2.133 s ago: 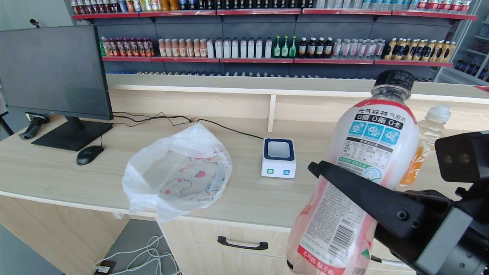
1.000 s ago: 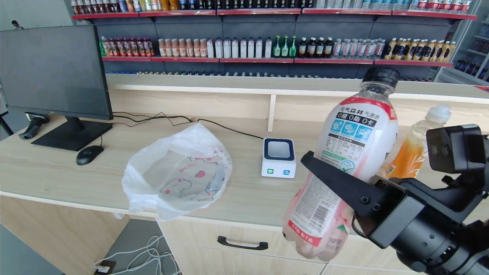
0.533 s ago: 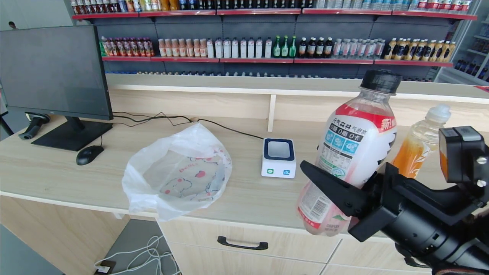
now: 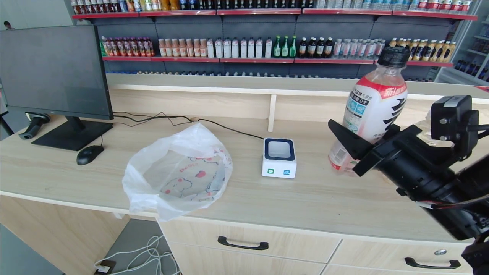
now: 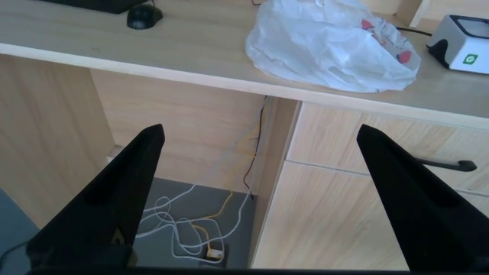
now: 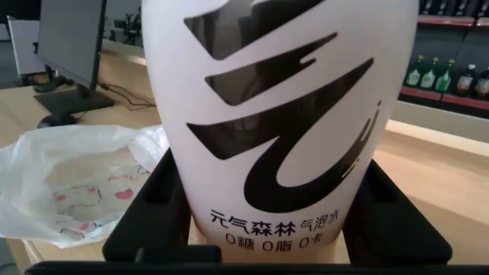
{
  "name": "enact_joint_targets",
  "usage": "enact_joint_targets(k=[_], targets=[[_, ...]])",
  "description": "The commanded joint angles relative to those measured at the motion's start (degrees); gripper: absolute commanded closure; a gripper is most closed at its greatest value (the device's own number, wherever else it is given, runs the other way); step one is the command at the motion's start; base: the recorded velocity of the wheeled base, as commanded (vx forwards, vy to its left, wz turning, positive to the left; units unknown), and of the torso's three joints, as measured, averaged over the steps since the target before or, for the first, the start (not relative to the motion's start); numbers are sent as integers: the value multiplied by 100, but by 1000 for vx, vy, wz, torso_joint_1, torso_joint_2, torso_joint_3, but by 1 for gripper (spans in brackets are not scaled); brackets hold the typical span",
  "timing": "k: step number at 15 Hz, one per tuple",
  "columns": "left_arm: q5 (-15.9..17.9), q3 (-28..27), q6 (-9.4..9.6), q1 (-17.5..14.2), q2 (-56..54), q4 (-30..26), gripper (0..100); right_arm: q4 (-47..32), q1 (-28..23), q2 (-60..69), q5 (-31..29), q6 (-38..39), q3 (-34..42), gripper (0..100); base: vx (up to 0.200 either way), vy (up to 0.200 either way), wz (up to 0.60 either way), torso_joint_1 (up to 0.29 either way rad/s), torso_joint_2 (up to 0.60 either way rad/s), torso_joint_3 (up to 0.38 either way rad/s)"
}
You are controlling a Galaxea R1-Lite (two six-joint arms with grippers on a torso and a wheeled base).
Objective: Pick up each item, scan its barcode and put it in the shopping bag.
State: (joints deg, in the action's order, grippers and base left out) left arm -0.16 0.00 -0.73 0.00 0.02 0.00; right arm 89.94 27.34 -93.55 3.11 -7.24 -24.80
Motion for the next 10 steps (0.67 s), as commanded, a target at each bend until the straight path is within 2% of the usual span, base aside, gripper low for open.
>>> enact_joint_targets(k=[1,5,8,10], targets=[[-2,0,-6,0,-2,0,0,6,-344,-251,-3,-49,-96,100,0,0,0,0,0,0],[-2,0,3,0,-2,0,0,6,-502,-559,-214,-49,-430,100,0,0,0,0,0,0],[-2,0,3,0,-2,0,0,6,-493,-550,-469,21,-386,100,0,0,0,0,0,0],[-2,0,3,0,-2,0,0,6,-502,-471,-469,30,-289,100,0,200,0,0,2,0]])
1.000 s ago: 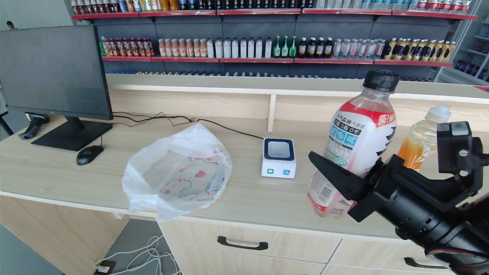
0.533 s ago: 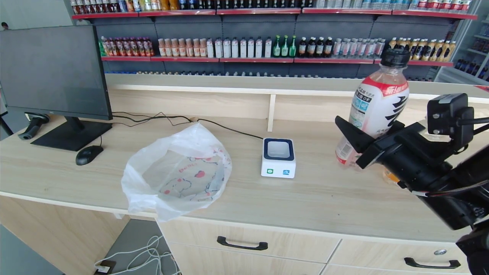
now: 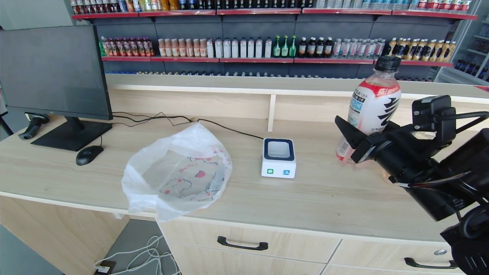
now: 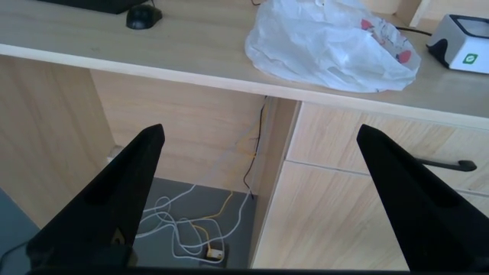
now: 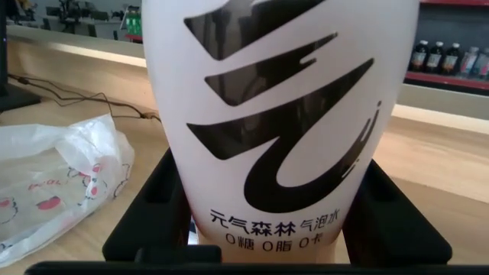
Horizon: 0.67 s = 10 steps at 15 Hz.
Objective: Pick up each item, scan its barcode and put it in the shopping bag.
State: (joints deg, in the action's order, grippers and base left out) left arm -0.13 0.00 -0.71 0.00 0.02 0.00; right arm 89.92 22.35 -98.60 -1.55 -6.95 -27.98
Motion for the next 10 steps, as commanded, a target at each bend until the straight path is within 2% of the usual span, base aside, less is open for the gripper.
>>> enact_joint_targets(k=[1,7,10], targets=[[-4,0,-8,0,-2,0,0,8,7,25,-3,27,20,100,0,200,0,-7,2,2],[-4,0,0,0,-2,9,0,8,7,51,-3,44,38,100,0,200,0,2,3,4],[-4,0,0,0,-2,9,0,8,68,86,5,176,126,100,0,0,0,0,0,0]])
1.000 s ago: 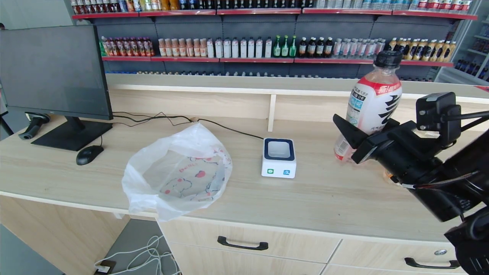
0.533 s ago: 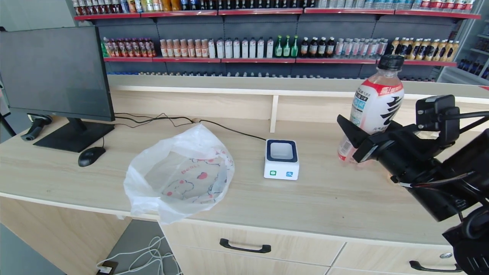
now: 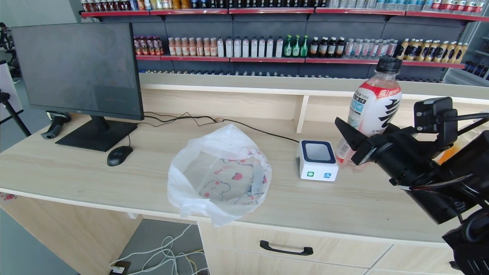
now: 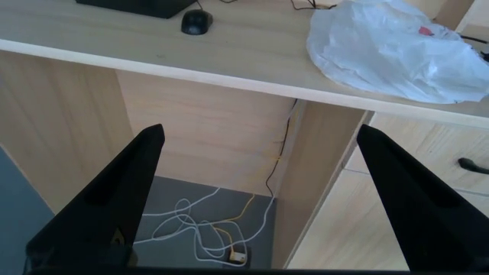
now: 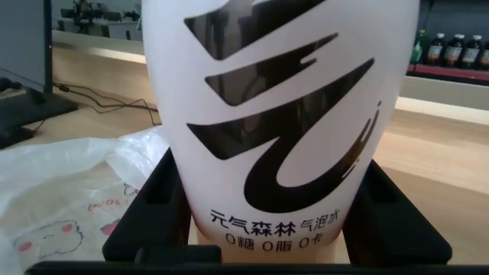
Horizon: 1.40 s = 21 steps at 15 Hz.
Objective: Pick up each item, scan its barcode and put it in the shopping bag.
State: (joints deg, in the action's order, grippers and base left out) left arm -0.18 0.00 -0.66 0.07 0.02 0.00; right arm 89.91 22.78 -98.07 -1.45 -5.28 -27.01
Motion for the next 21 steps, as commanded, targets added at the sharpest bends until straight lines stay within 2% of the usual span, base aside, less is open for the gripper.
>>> enact_joint_targets(k=[1,5,6,11,13,15,16,18,21], targets=[[1,0,-4,-7,-2,9,0,9,24,34,-4,9,30,100,0,0,0,0,0,0],[1,0,-13,-7,-2,9,0,9,-125,-195,22,-553,56,100,0,0,0,0,0,0],[1,0,-13,-7,-2,9,0,9,-90,-177,31,-957,74,100,0,0,0,0,0,0],[1,0,4,-7,-2,9,0,9,226,-476,136,-1564,-287,100,0,0,0,0,0,0],[1,0,13,-7,-2,9,0,9,183,-748,558,-1916,-612,100,0,0,0,0,0,0],[1,0,-13,-7,-2,0,0,9,-134,-889,620,-2241,-638,100,0,0,0,0,0,0],[1,0,-4,-7,-2,9,0,9,-292,-1109,936,-2548,-946,100,0,0,0,0,0,0],[1,0,-13,-7,-2,9,0,9,-318,-1531,1499,-2838,-1535,100,0,0,0,0,0,0],[1,0,-13,-7,-2,9,0,9,-345,-1856,1920,-3128,-1843,100,0,0,0,0,0,0]])
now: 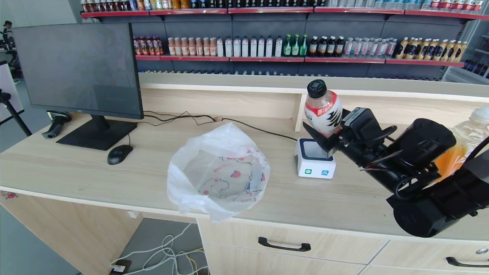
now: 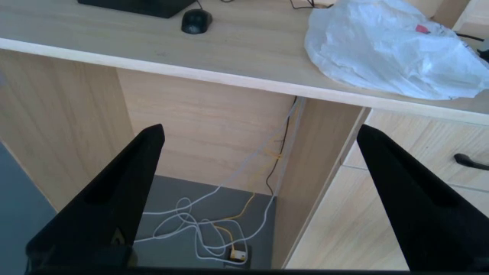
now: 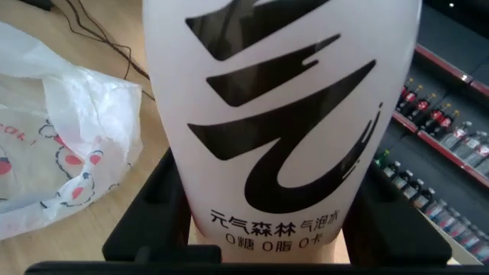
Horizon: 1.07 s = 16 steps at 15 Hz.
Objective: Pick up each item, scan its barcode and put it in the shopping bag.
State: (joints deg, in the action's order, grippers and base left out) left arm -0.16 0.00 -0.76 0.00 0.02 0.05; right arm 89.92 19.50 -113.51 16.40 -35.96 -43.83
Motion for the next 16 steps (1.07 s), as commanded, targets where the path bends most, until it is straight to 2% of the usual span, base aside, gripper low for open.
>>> enact_joint_targets(k=[1,2,5,11,13,16], targets=[[-2,0,-4,0,-2,4,0,8,-52,-374,285,-174,-179,100,0,0,0,0,0,0],[-2,0,-4,0,-2,4,0,8,-87,-471,479,-262,-249,100,0,0,0,0,0,0],[-2,0,-12,0,-2,4,0,8,-465,-708,1586,-1044,-425,100,0,0,0,0,0,0],[-2,0,-12,0,-2,4,0,8,-746,-1024,2157,-1334,-785,100,0,0,0,0,0,0],[-2,0,-12,0,-2,4,0,8,-746,-1270,2228,-1229,-1366,100,0,0,0,0,0,0],[-2,0,-4,0,-2,4,0,8,-957,-1323,2403,-1282,-1357,100,0,0,0,0,0,0]])
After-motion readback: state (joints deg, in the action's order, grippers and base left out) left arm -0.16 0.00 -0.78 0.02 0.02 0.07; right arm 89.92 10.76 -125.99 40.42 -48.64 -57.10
